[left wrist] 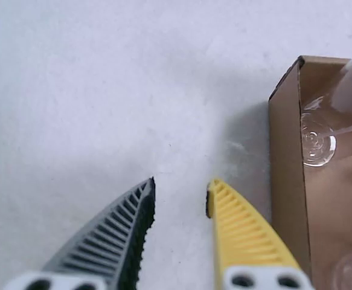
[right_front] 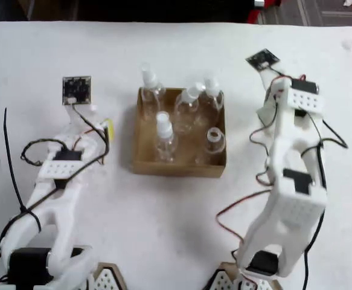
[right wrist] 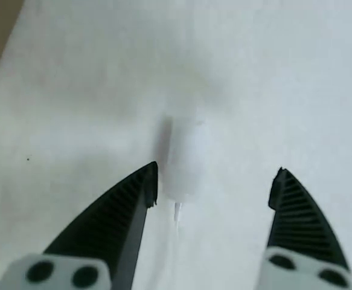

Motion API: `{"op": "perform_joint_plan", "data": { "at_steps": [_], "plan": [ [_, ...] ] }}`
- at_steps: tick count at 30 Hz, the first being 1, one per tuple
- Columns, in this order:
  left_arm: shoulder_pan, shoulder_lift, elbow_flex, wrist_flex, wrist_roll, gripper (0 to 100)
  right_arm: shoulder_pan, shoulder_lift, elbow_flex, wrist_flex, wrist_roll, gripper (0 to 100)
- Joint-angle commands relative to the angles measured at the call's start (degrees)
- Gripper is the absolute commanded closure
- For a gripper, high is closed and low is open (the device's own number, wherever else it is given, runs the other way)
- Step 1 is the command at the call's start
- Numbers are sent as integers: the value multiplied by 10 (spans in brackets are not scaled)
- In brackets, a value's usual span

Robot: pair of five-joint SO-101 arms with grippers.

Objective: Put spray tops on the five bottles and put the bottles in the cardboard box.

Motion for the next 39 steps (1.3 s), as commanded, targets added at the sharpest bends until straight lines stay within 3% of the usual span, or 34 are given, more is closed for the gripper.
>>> {"op": "perform_joint_plan", "data": {
  "at_steps": [1,15,21,39],
  "plan": [
    [7,-1,-33,-11,-6,865,-7,75,-120,36,-8,731],
    [7,-1,-33,-12,-6,865,-3,198,-202,44,-4,982],
    [7,-1,-33,-12,-6,865,-3,179,-202,56,-4,983],
    [5,-1,-33,-10,-6,865,-18,-161,-198,302,-23,983]
  ]
}}
